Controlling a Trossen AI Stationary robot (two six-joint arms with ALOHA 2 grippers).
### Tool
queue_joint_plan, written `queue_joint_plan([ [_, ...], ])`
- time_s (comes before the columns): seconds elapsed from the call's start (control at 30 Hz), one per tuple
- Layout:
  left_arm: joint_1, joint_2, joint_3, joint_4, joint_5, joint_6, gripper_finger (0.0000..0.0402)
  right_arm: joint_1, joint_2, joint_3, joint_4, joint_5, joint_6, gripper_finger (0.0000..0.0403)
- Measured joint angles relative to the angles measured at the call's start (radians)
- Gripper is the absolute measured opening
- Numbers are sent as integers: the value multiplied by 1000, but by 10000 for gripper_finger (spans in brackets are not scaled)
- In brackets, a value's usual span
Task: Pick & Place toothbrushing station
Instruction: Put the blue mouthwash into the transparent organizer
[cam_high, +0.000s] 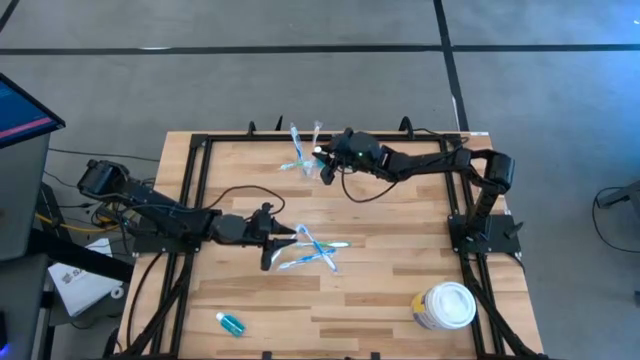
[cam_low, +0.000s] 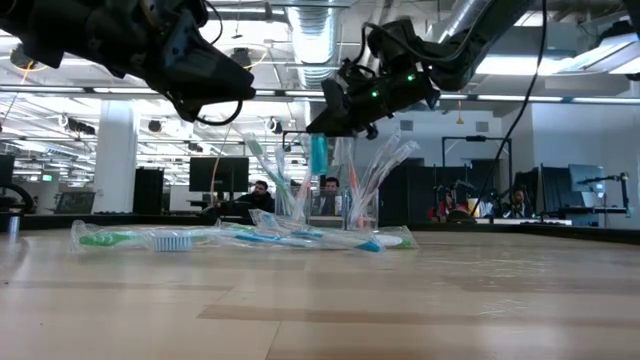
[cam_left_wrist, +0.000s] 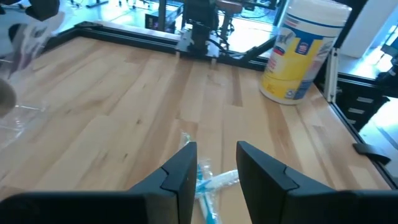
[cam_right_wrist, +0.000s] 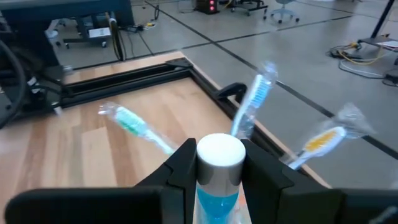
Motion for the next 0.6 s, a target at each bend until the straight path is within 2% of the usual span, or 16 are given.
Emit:
queue_joint_plan([
  [0.6, 7, 0, 0, 9, -1, 3, 106, -39, 1, 0, 12, 27, 0, 86],
])
